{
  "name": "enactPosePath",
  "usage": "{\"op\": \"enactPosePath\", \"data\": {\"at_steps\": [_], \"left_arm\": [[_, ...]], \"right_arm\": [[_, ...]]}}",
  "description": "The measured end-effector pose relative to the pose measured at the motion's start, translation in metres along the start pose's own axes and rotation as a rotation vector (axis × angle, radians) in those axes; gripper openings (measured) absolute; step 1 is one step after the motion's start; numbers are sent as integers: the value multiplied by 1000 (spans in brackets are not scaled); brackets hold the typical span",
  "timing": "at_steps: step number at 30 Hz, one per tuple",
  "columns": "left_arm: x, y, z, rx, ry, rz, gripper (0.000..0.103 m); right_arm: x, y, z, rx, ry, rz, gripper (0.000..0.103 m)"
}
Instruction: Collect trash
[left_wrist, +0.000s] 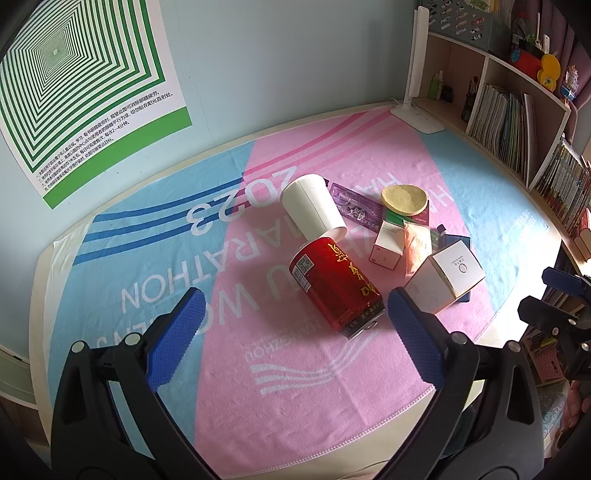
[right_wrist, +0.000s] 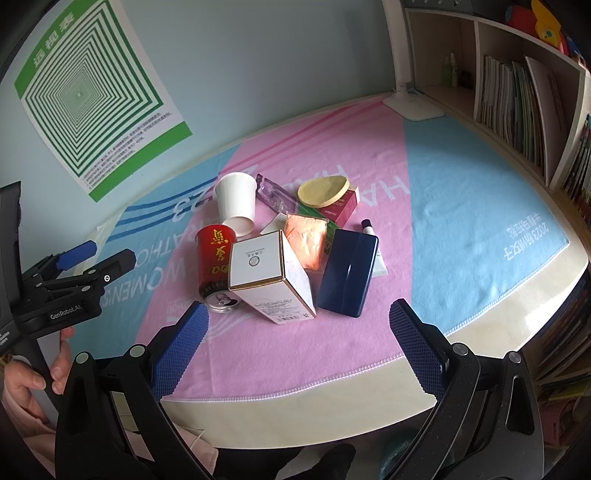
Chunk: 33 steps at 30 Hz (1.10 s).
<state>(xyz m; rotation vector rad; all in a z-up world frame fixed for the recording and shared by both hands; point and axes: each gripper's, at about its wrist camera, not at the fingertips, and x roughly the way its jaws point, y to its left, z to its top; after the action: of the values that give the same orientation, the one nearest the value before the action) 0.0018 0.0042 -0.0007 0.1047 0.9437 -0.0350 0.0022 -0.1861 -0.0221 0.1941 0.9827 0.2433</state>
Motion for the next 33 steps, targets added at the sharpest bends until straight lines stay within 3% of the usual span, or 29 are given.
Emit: {"op": "enactPosePath", "data": {"at_steps": [17, 33], "left_arm": [[22, 0, -6, 10, 59, -17, 96], [68, 2, 5, 0, 158, -112, 96]], "right_arm": [[15, 9, -2, -45, 34, 22, 97], [46, 4, 14, -31, 73, 31, 97]]}}
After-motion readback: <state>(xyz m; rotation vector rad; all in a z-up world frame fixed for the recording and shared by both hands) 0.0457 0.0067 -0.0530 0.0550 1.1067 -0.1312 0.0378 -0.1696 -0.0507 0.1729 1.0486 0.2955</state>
